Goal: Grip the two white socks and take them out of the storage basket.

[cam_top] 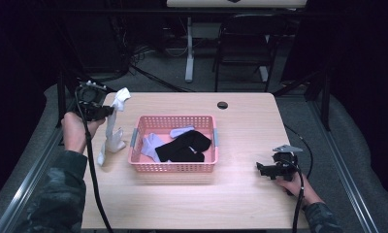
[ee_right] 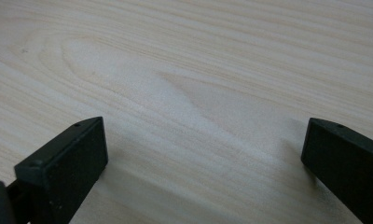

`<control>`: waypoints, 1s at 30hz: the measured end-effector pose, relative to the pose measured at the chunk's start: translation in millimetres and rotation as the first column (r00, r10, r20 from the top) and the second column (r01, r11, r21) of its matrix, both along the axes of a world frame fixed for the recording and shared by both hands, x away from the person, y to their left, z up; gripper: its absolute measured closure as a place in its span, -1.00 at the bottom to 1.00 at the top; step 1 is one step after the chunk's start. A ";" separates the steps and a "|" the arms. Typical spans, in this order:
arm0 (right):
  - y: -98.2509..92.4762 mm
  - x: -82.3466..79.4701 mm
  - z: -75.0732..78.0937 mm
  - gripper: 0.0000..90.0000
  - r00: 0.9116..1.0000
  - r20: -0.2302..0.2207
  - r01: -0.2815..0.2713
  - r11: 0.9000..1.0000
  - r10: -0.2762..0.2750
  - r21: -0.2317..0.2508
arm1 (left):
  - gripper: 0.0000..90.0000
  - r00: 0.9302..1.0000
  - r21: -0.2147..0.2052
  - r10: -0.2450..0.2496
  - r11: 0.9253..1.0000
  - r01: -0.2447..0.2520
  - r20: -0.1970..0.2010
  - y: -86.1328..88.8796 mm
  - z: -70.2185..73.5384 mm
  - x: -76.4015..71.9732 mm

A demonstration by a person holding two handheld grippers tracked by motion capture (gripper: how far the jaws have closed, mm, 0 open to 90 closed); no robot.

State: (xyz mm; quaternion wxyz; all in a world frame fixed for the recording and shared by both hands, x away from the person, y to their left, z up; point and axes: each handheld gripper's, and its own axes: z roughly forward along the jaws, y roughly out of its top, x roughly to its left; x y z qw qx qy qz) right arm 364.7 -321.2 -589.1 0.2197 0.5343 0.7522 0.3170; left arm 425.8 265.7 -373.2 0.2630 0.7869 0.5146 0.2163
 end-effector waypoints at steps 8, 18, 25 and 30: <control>0.0 0.0 0.0 -1.00 1.000 0.000 0.000 1.000 0.000 -0.001 | 0.93 0.998 -0.006 0.034 0.999 -0.035 -0.059 16.0 -23.1 -1.7; 0.0 0.0 0.0 -1.00 1.000 0.000 0.000 1.000 0.000 -0.001 | 0.92 0.983 -0.009 0.070 0.997 -0.072 -0.167 25.8 -73.1 5.0; 0.0 0.0 0.0 -1.00 1.000 -0.001 0.000 1.000 0.000 -0.001 | 0.92 0.971 -0.010 0.084 0.996 -0.088 -0.222 26.2 -99.4 9.2; 0.0 0.0 0.0 -1.00 1.000 0.000 0.000 1.000 0.000 -0.001 | 0.92 0.962 -0.028 0.091 0.994 -0.102 -0.257 26.1 -115.7 12.6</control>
